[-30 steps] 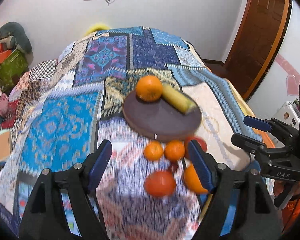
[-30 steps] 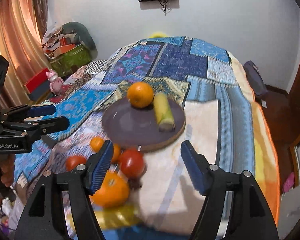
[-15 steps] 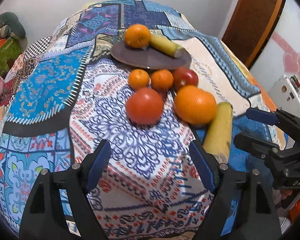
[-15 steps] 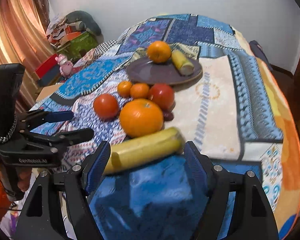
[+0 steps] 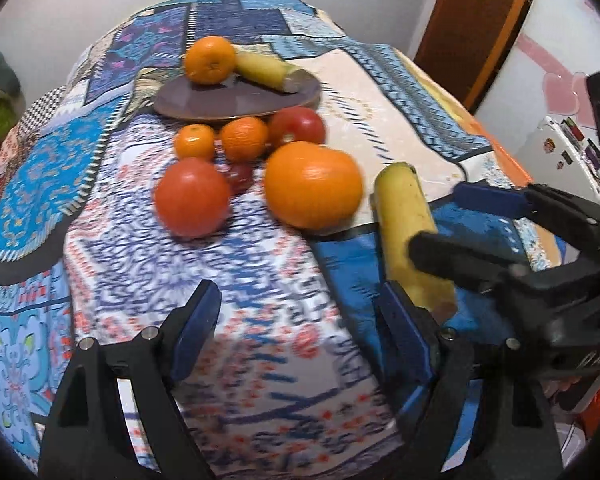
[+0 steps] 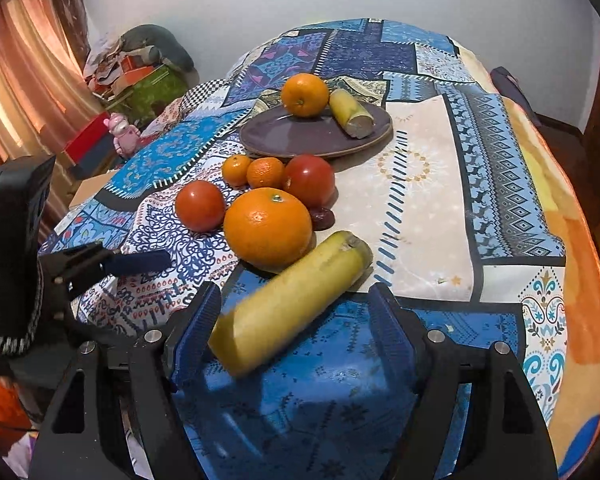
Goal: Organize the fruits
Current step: 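Grasp the second yellow cob lying on the quilt with the right tool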
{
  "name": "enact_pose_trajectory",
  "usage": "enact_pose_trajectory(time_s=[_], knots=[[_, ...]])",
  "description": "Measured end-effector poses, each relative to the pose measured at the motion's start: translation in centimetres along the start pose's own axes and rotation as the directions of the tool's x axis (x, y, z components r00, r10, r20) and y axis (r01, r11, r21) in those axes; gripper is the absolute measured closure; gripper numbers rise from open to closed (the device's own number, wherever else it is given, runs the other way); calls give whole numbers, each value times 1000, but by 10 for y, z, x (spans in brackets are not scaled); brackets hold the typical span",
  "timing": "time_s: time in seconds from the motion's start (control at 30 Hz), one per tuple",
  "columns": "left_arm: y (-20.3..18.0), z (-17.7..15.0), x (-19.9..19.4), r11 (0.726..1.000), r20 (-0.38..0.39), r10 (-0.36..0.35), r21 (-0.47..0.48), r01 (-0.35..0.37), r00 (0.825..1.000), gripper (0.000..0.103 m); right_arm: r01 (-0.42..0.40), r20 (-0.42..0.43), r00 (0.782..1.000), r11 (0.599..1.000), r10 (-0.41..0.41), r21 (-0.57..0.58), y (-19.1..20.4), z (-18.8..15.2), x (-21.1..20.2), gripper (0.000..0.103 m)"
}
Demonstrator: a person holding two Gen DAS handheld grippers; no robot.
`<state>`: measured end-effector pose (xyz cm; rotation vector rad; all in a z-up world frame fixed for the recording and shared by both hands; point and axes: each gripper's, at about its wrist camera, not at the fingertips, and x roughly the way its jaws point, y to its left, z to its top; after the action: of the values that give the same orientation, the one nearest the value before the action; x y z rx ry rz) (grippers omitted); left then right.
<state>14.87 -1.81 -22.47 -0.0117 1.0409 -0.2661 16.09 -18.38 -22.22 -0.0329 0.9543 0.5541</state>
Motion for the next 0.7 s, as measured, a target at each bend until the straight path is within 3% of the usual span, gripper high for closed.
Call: enact_pose_trajectory(time_s=[0.37,0.53,0.7], knots=[[22,-9,-16,997,28,75,-5,-75,997,20,-41,-62,997,998,44,39,-10,-6,20,33],[54,-1,-32,992,69,73,-111,-65,995,20,-36,-55,998,999,36,0,-11,-5,17,54],[68,14,-29,985,83,88,-158,-74,993,20,-5,-38,999,999,4,-45,-20,2,13,66]])
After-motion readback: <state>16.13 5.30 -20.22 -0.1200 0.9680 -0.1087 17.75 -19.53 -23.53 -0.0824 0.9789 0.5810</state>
